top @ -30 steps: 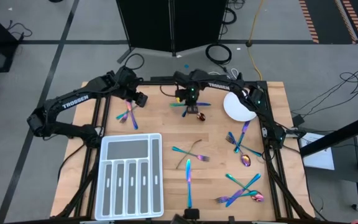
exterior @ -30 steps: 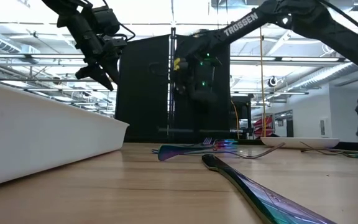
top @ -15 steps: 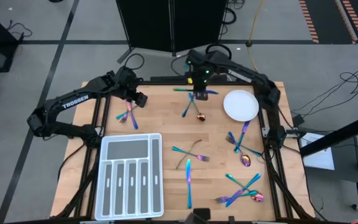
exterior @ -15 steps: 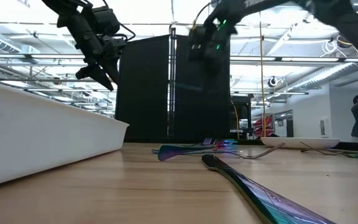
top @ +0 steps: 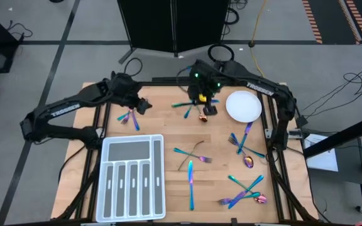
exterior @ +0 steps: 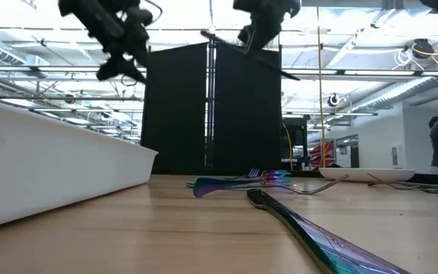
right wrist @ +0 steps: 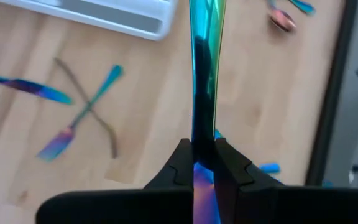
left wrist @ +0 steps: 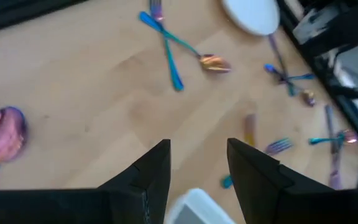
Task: Sort silverware
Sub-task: Put the top middle iridescent knife into the cutlery tray
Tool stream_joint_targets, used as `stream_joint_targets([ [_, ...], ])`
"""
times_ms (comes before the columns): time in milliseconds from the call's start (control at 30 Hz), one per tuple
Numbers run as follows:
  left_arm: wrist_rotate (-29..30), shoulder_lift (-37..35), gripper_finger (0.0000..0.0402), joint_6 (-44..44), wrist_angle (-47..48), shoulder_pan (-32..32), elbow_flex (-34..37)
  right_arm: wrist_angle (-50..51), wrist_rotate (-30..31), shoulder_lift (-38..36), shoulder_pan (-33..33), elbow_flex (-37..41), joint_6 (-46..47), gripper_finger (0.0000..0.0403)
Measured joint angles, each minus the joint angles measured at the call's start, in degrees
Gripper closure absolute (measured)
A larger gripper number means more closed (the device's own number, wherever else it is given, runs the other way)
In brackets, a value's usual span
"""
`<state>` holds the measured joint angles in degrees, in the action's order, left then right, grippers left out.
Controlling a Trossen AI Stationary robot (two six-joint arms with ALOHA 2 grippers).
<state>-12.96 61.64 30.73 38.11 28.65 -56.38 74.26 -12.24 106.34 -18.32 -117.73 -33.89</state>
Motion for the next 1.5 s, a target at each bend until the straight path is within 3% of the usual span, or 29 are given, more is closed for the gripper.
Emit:
stream_joint_targets([
  [233, 11.0, -8.8, 0.0244, 17.6, 3.2, -13.5, 0.0, -1.1, 0.2, -0.3, 9.5, 0.0, -4.3, 0.0397],
  [467, 23.8, -13.2, 0.0244, 32.0, 9.2, -27.6, 0.0, -11.1, 0.0, -0.3, 18.9, 0.0, -9.7, 0.0395],
  [667, 25.5, -14.0, 0.0244, 30.6, 12.4, -32.8, 0.0, -19.5, 0.1, 1.1, 24.1, 0.0, -12.1, 0.0391],
  [900, 27.3, -21.1, 0.0244, 26.9, 20.2, -36.6, 0.0, -30.7, 0.2, 8.4, 29.4, -0.1, -23.7, 0.0389],
  [1000, 28.8, -26.4, 0.0244, 26.6, 23.3, -38.1, 0.0, -40.5, 0.7, 13.6, 31.3, 0.0, -27.2, 0.0388],
  [1200, 30.0, -33.9, 0.0244, 25.7, 24.5, -38.7, 2.1, -63.1, 5.6, 22.3, 33.4, 0.0, -24.7, 0.0388],
  [1300, 29.5, -35.4, 0.0244, 25.8, 24.2, -38.7, 3.7, -65.4, 6.3, 25.0, 33.8, 0.0, -25.6, 0.0388],
  [1500, 26.8, -34.9, 0.0244, 28.0, 22.3, -38.7, 7.4, -63.9, 6.3, 28.4, 34.7, 0.0, -36.2, 0.0388],
])
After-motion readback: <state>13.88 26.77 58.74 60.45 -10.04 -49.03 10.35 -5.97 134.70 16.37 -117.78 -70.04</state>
